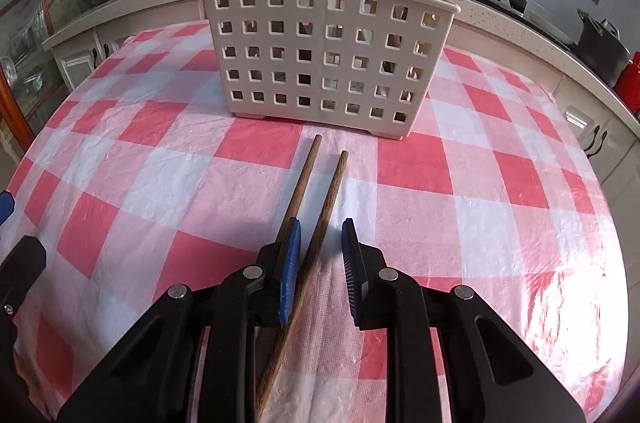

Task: Organize utensils
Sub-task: 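Close the right gripper on another loose brown chopstick, then lift the chopstick upright with the right gripper toward the caddy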

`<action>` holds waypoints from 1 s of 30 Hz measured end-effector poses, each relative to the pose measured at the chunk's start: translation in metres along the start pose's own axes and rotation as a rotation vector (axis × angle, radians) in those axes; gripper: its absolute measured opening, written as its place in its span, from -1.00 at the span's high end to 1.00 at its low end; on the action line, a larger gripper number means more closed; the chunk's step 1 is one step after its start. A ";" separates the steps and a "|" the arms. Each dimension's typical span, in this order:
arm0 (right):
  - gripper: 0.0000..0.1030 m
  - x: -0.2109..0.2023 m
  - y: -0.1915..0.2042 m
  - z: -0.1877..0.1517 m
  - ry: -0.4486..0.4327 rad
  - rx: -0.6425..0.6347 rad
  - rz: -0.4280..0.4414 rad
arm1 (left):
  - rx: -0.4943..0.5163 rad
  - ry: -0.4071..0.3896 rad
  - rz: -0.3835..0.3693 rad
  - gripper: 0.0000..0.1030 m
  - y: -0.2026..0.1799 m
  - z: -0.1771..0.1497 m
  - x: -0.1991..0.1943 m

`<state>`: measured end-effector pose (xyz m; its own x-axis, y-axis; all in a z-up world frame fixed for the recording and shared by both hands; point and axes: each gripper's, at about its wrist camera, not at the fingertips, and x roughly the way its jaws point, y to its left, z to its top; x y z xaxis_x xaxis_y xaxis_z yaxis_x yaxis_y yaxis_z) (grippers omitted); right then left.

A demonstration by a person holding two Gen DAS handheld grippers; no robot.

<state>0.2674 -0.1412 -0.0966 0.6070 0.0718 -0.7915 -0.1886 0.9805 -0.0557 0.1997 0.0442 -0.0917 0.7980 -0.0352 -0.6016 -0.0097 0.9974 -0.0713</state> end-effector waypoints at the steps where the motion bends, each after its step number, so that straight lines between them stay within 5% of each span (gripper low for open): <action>1: 0.76 0.000 0.000 0.000 0.002 -0.006 0.006 | -0.001 0.003 0.001 -0.89 0.000 -0.001 0.000; 6: 0.89 -0.007 -0.017 -0.009 0.011 0.029 0.072 | -0.018 0.020 -0.006 -0.89 0.000 0.000 0.000; 19: 0.90 -0.021 -0.103 -0.037 -0.013 0.186 0.037 | 0.077 0.187 -0.082 -0.87 -0.065 0.011 0.046; 22: 0.89 -0.022 -0.108 -0.039 -0.014 0.191 0.055 | 0.097 0.232 -0.099 -0.66 -0.085 0.014 0.066; 24: 0.90 -0.023 -0.108 -0.040 -0.015 0.190 0.071 | 0.104 0.276 -0.127 -0.31 -0.100 0.017 0.081; 30: 0.89 -0.024 -0.110 -0.043 -0.015 0.194 0.116 | 0.139 0.288 -0.116 0.03 -0.131 0.032 0.104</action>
<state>0.2402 -0.2582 -0.0975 0.6017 0.1872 -0.7765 -0.1062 0.9823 0.1545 0.3035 -0.0882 -0.1192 0.5859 -0.1455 -0.7972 0.1695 0.9840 -0.0550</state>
